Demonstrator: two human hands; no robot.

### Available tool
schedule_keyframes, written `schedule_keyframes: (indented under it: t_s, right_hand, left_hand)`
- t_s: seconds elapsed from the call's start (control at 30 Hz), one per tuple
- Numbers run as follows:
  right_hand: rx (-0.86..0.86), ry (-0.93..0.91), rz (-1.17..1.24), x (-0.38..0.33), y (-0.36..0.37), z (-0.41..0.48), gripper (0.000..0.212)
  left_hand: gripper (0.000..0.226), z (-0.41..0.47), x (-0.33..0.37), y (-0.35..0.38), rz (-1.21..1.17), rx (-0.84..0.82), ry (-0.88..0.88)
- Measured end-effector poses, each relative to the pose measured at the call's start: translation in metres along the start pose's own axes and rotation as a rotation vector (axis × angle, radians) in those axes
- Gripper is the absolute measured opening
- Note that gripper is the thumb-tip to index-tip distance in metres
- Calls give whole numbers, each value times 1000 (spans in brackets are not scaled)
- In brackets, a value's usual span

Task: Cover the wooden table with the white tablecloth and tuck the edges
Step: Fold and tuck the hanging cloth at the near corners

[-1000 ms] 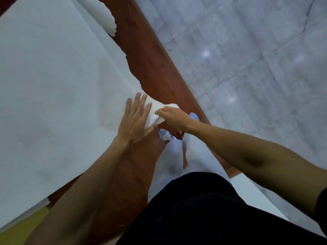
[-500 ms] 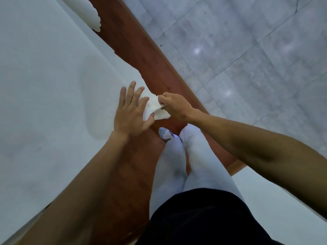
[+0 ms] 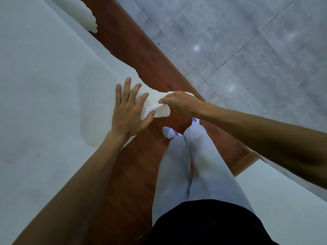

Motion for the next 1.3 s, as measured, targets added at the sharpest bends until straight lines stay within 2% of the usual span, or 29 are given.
schedule_keyframes:
  t_s: [0.17, 0.33, 0.5, 0.63, 0.87, 1.1, 1.3]
  right_hand:
    - [211, 19, 72, -16, 11, 4, 33]
    - [220, 21, 105, -21, 14, 5, 18]
    - [126, 8, 69, -17, 4, -2, 31]
    - [85, 3, 96, -17, 2, -11, 46]
    - [206, 111, 146, -18, 10, -6, 31]
    - [-16, 173, 232, -9, -7, 0, 35]
    - [-158, 144, 207, -6, -14, 12, 40]
  left_hand:
    - [26, -4, 15, -1, 6, 134, 149]
    - [27, -5, 16, 0, -11, 79, 146]
    - [33, 0, 18, -7, 6, 29, 162]
    - [27, 1, 23, -8, 27, 13, 157]
    - [19, -3, 28, -3, 22, 62, 113]
    - [26, -2, 32, 0, 75, 9, 90]
    - [32, 2, 34, 0, 121, -51, 14]
Point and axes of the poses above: each hand's wrist, its own z-axis towards the middle knuckle, its own y-axis out of the palm, x = y × z, the point moved 4 cm from there along z, towards the middle knuckle, and after that the axes turned 13 degrees about z, right-handed, at the moved point
